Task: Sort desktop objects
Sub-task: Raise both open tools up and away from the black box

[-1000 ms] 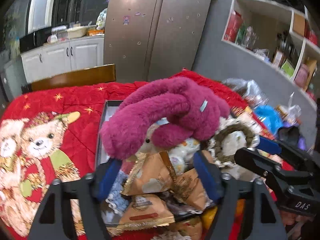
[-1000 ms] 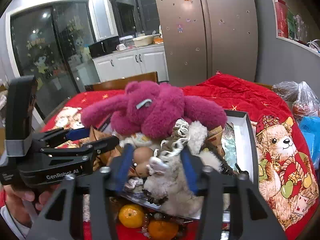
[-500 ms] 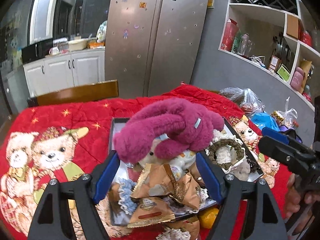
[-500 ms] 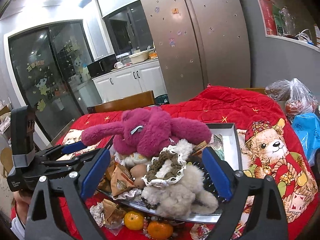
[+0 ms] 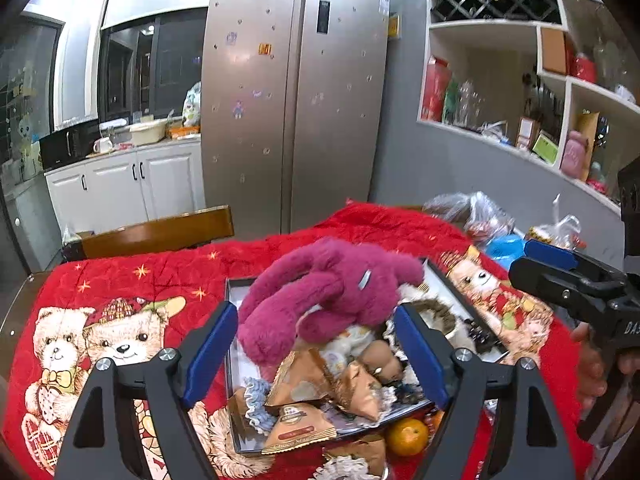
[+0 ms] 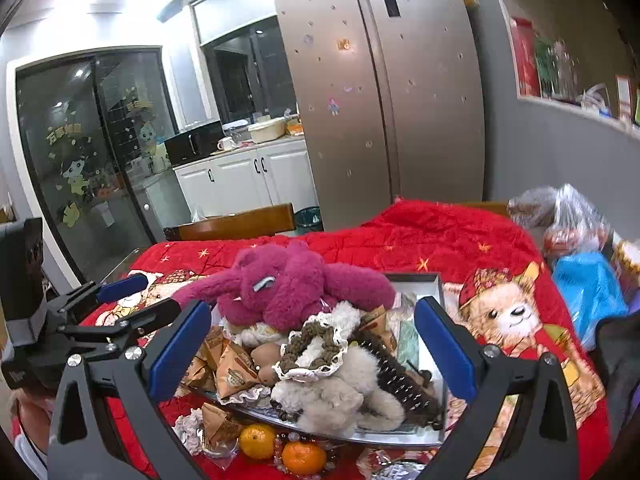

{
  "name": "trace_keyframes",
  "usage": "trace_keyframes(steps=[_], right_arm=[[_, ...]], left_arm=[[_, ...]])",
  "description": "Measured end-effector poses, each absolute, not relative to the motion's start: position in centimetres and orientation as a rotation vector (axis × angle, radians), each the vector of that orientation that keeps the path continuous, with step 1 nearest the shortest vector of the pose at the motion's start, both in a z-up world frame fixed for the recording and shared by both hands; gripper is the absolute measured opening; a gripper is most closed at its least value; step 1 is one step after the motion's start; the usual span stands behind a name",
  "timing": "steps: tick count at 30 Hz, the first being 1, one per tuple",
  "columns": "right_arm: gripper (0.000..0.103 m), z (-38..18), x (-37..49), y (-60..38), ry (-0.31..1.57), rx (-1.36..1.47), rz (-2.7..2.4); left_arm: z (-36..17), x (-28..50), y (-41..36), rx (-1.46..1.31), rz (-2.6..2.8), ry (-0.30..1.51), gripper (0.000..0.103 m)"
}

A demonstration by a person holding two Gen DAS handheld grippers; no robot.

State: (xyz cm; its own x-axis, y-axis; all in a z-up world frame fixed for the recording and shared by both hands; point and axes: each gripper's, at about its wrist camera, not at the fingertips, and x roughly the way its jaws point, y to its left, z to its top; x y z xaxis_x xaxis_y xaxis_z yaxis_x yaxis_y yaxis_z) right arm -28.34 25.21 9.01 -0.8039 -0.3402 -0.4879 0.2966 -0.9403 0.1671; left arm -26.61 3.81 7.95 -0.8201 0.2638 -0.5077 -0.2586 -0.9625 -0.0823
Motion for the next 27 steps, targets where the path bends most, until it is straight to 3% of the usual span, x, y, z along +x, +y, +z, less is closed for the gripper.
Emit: trace_keyframes(steps=[5,14,18,27], right_arm=[[0.103,11.4,-26.4,25.8,-0.127,0.700,-2.725],[0.103,13.6,-21.6,27.7,-0.231,0.580,-2.784],[0.103,11.9,-20.8,28.1,-0.291,0.626,-2.809],[0.103,4.4,-19.8,25.4,-0.161,0.761,-2.725]], left_arm=[[9.6,-24.7,3.9,-0.689,2.799,0.027,0.083],[10.9,-20.2,2.8,-0.654,2.900,-0.057,0.083],[9.4,-18.4,3.3,-0.711,2.890,-0.071,0.083],[2.4,-18.3,5.2,-0.874,2.860,0.043,0.083]])
